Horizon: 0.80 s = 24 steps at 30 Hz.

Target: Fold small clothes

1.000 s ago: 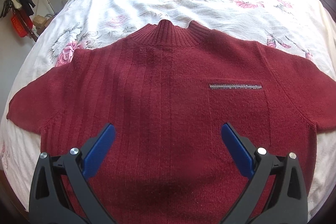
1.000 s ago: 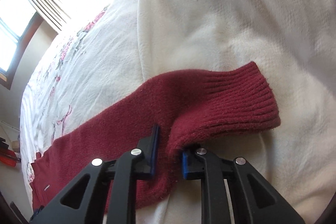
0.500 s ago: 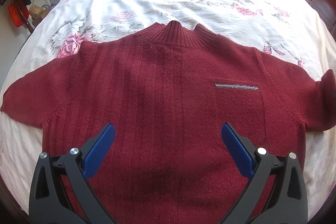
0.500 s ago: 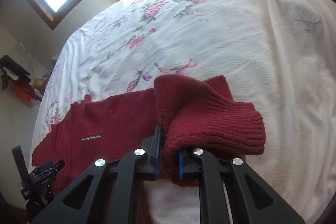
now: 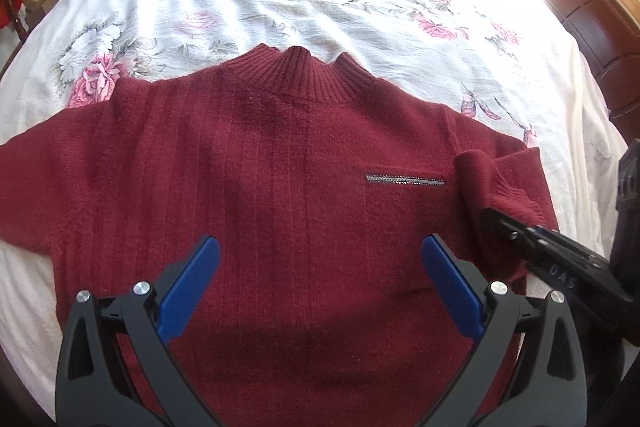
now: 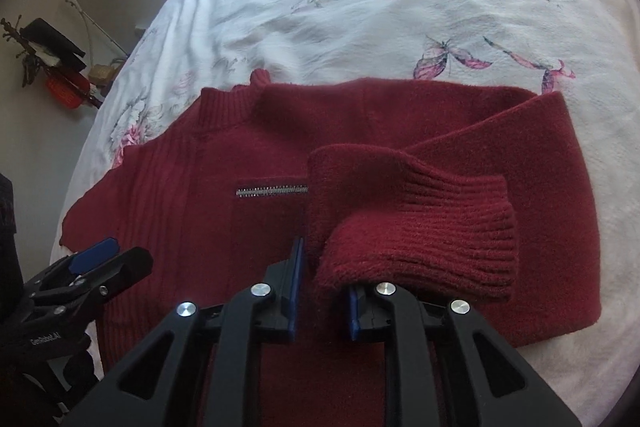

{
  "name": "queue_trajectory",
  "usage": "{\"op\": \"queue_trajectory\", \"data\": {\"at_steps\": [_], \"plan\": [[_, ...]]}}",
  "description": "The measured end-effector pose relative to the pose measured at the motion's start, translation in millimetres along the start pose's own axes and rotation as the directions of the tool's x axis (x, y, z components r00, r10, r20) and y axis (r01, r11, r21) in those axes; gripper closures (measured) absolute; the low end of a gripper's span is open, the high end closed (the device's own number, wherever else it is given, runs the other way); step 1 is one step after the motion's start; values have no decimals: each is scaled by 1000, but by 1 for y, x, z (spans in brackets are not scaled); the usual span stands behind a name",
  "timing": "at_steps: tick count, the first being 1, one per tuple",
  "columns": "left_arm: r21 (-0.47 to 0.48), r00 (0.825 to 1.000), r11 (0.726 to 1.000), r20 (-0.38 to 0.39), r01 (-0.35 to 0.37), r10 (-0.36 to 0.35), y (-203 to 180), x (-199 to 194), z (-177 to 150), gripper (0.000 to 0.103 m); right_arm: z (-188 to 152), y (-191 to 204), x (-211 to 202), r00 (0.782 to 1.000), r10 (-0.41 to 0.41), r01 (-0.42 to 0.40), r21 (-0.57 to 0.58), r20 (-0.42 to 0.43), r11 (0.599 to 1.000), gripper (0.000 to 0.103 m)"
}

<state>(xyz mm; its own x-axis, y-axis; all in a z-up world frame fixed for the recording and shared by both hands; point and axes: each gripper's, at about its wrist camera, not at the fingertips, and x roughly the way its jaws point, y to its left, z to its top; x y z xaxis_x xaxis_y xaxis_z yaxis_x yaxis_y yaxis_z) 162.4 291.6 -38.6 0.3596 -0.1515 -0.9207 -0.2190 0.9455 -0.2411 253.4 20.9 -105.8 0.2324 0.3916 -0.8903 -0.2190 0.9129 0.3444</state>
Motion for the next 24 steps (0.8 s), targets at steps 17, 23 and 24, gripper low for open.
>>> {"op": "queue_trajectory", "data": {"at_steps": [17,23,24], "plan": [[7,980,988,-123,157,-155,-83,50,-25,3,-3,-84,-78,955,-297,295,82,15,952,53],[70,981,986,-135,149,-139,-120,66,-30,3,-11,-133,-72,948,-319,313,161,14,936,53],[66,982,987,-135,143,-133,-124,70,-29,4,-12,-139,-72,954,-299,292,180,11,939,53]]}}
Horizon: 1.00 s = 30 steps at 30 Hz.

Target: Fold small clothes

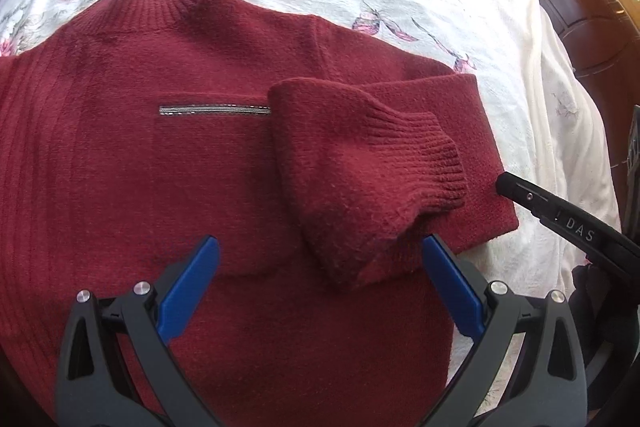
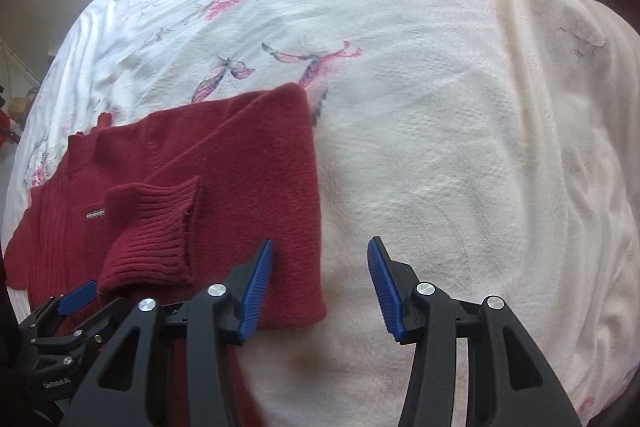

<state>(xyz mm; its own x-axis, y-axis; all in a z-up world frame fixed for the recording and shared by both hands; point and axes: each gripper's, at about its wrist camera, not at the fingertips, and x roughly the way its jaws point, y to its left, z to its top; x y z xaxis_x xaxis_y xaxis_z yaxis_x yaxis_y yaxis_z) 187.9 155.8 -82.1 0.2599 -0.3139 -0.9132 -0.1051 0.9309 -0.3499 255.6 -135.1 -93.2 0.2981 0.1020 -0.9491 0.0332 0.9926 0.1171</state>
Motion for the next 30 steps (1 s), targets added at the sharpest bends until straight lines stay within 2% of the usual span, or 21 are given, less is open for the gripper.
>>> {"op": "queue_trajectory", "data": {"at_steps": [1,2,3,5,7,8,9,12,19,23,25,26,27,28,30], "plan": [[-7,1000,1000,6,-2,2,-2,3,1,4,0,-6,1,1000,19,-19,18,-5,1000,53],[-13,1000,1000,13,1,0,-4,5,2,10,-1,-10,2,1000,30,-29,33,-8,999,53],[-19,1000,1000,9,4,-4,-5,8,3,25,-2,-13,2,999,36,-36,42,-9,998,53],[-28,1000,999,-7,26,-26,-6,12,5,41,-2,-15,0,999,49,-49,43,-7,998,53],[-22,1000,1000,19,1,0,-5,8,6,65,-2,-14,-2,999,50,-50,31,-3,998,53],[-24,999,1000,35,-11,12,-2,5,7,86,-4,-13,-3,999,50,-50,23,-1,998,53],[-39,999,999,49,1,1,3,0,8,90,-4,-11,-4,999,54,-54,15,0,998,53],[-87,995,996,100,36,-27,21,-19,13,93,-5,-3,-9,995,99,-99,0,0,995,53],[-68,972,998,235,5,11,58,-80,24,94,-6,18,-4,975,217,-217,21,-36,976,53],[-83,963,996,267,-20,41,86,-92,21,94,-11,40,8,961,267,-267,13,-77,964,53],[-95,967,995,249,-23,46,99,-87,18,93,-12,52,13,963,255,-256,0,-86,967,56],[-98,972,995,230,-28,50,105,-82,17,90,-13,57,17,966,243,-245,-13,-92,969,71],[-107,975,993,214,-40,63,113,-77,16,86,-14,61,22,967,230,-234,-20,-108,972,78],[-118,976,991,202,-56,79,124,-74,13,84,-15,65,27,973,196,-201,-24,-124,979,79],[-137,977,986,179,-93,117,143,-68,9,63,-18,69,34,979,151,-157,-33,-136,987,79]]}}
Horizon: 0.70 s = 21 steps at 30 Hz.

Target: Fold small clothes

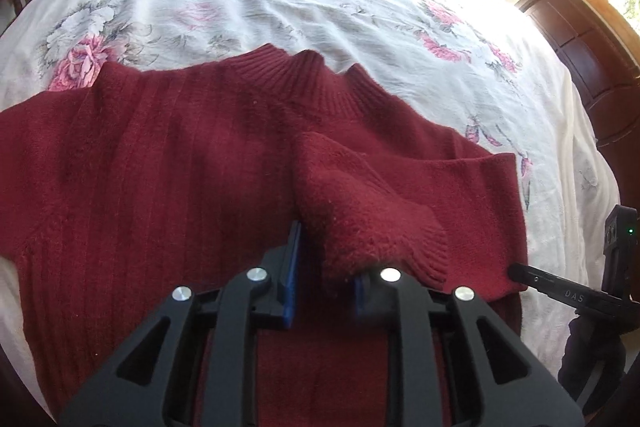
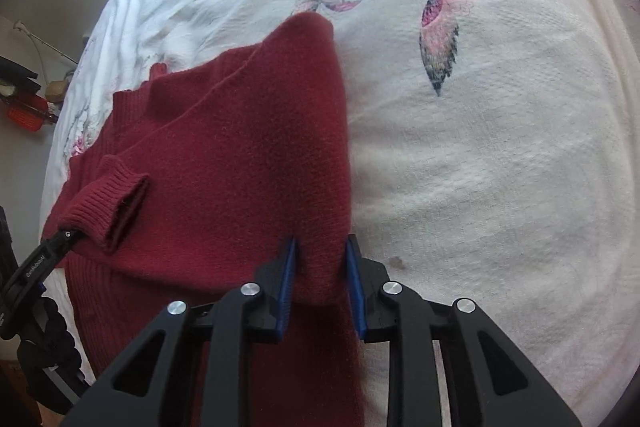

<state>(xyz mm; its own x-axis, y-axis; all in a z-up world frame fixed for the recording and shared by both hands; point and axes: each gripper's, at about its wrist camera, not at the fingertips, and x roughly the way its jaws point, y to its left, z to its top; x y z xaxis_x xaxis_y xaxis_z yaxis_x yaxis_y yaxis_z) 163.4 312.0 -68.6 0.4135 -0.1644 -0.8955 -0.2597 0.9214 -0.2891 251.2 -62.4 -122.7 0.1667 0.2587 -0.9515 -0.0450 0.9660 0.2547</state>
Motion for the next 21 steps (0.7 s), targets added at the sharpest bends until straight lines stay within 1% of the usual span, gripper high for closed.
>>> {"op": "queue_trajectory", "data": {"at_steps": [3,4,5,6,7,9,10,11,12,13,15,16,18,19,21], "plan": [[8,1000,1000,2,-20,20,21,0,2,53,-1,6,1,999,-35,35,-11,-3,999,77],[18,1000,999,6,-29,29,24,-2,4,50,-1,8,-2,999,-48,48,-18,3,999,75],[27,999,999,17,-43,42,25,-7,6,44,-1,11,-7,998,-65,65,-21,19,998,74],[37,998,998,35,-58,57,25,-13,8,40,-1,15,-14,996,-76,77,-27,46,997,74],[48,996,996,52,-73,71,26,-19,10,40,0,20,-21,994,-87,90,-39,72,995,73],[56,992,993,87,-100,95,26,-32,15,32,0,30,-32,987,-107,116,-63,120,991,73],[41,988,992,105,-120,115,28,-38,17,32,0,35,-36,986,-99,110,-76,136,991,73],[11,983,990,114,-144,141,32,-42,19,30,1,41,-37,986,-89,103,-93,141,990,73],[-43,980,986,109,-160,164,40,-44,21,29,0,46,-36,987,-83,98,-114,135,989,73],[-113,983,982,89,-153,163,51,-42,20,28,-1,51,-31,990,-78,94,-137,118,986,73],[-245,993,963,22,-110,118,74,-30,15,27,-3,55,-13,996,-73,81,-160,58,984,73],[-282,995,955,-9,-98,99,82,-23,11,27,-5,53,-3,996,-85,89,-160,31,983,73],[-307,994,945,-39,-109,102,95,-13,5,27,-7,47,11,995,-102,103,-157,16,982,73],[-314,993,942,-35,-121,116,100,-13,3,28,-8,45,11,996,-92,93,-158,16,983,73],[-329,992,936,-3,-123,129,111,-18,3,28,-5,42,9,996,-83,84,-156,12,984,73]]}}
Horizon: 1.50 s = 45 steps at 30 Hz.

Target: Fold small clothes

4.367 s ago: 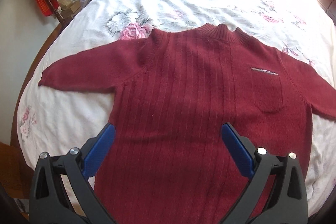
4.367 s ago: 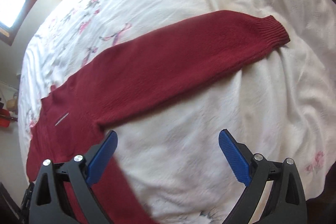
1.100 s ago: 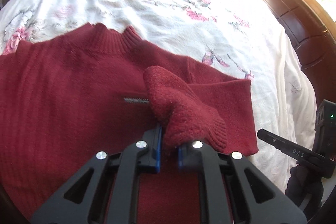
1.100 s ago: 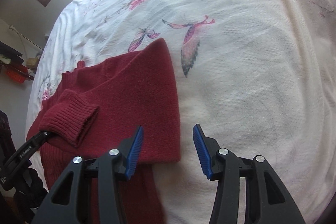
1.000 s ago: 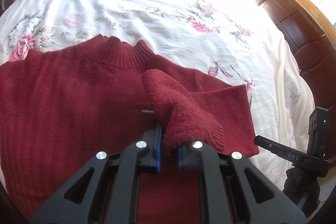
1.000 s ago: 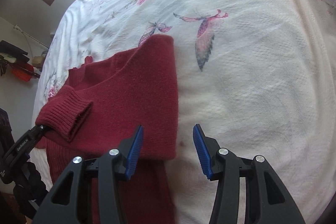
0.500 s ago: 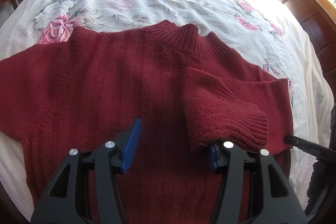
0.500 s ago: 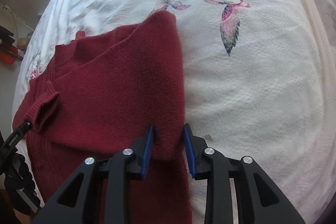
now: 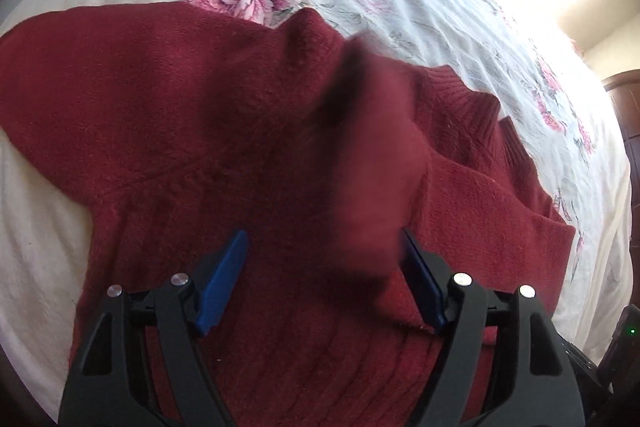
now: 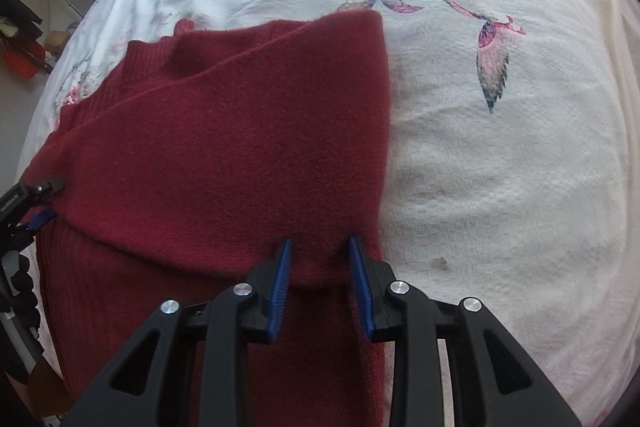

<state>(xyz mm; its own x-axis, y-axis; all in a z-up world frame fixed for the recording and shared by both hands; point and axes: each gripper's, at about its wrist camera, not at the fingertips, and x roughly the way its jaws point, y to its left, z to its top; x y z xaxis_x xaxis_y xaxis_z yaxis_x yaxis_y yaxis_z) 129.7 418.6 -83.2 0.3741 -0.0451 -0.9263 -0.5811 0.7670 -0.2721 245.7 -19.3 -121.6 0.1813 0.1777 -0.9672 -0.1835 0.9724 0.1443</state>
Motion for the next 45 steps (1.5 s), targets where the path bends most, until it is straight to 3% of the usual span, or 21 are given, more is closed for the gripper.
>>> {"op": "queue_trajectory", "data": {"at_steps": [3,5,8,11,16,18,20,22,24,26,29,31,32,34,37,38,41,45], "plan": [[-38,1000,999,30,-4,5,16,-6,11,28,2,-6,1,1000,-19,19,29,-8,999,67],[-71,999,997,43,11,-8,26,-13,17,28,0,-13,3,999,-33,34,48,-24,998,58],[-71,996,997,84,-2,8,38,-29,29,28,0,-15,-6,1000,-14,13,68,13,998,61],[-20,994,999,108,-26,28,38,-40,41,25,4,-9,-28,996,-48,46,31,76,998,61],[26,999,999,-19,45,-44,37,-18,34,21,12,1,-30,998,-3,1,43,56,999,58],[43,997,999,-66,30,-27,34,-4,29,21,11,3,-21,999,-20,19,33,38,999,58],[76,998,997,-61,-9,14,30,5,24,24,5,8,-11,999,-36,35,24,23,999,57],[82,999,996,-30,-30,33,28,5,21,45,2,10,-8,998,-54,54,14,30,998,57],[62,999,998,-20,29,-28,26,1,25,81,0,11,-12,997,-61,61,12,42,998,57],[47,998,997,-5,63,-63,25,-3,29,92,1,11,-17,996,-57,56,21,62,998,57],[56,999,998,31,32,-34,30,-7,31,91,5,21,-24,993,-35,34,11,117,999,57],[29,999,999,22,37,-38,45,-7,34,84,7,28,-30,989,-14,14,2,148,1000,57],[7,998,998,14,57,-57,54,-6,34,72,7,32,-31,988,1,-1,-2,156,1000,57],[-29,996,996,26,87,-86,73,-9,37,65,7,42,-27,990,34,-31,-21,138,999,58],[-28,997,998,62,57,-55,97,-19,49,42,5,55,-8,995,53,-51,-32,79,998,57],[-14,996,999,76,37,-36,105,-25,52,33,5,58,2,997,51,-49,-36,53,998,58],[67,992,996,115,-62,54,127,-37,60,24,-2,65,19,1000,6,-4,-59,27,998,56],[94,970,975,158,-199,183,176,-52,70,22,1,73,12,999,7,-3,-78,53,997,53]]}}
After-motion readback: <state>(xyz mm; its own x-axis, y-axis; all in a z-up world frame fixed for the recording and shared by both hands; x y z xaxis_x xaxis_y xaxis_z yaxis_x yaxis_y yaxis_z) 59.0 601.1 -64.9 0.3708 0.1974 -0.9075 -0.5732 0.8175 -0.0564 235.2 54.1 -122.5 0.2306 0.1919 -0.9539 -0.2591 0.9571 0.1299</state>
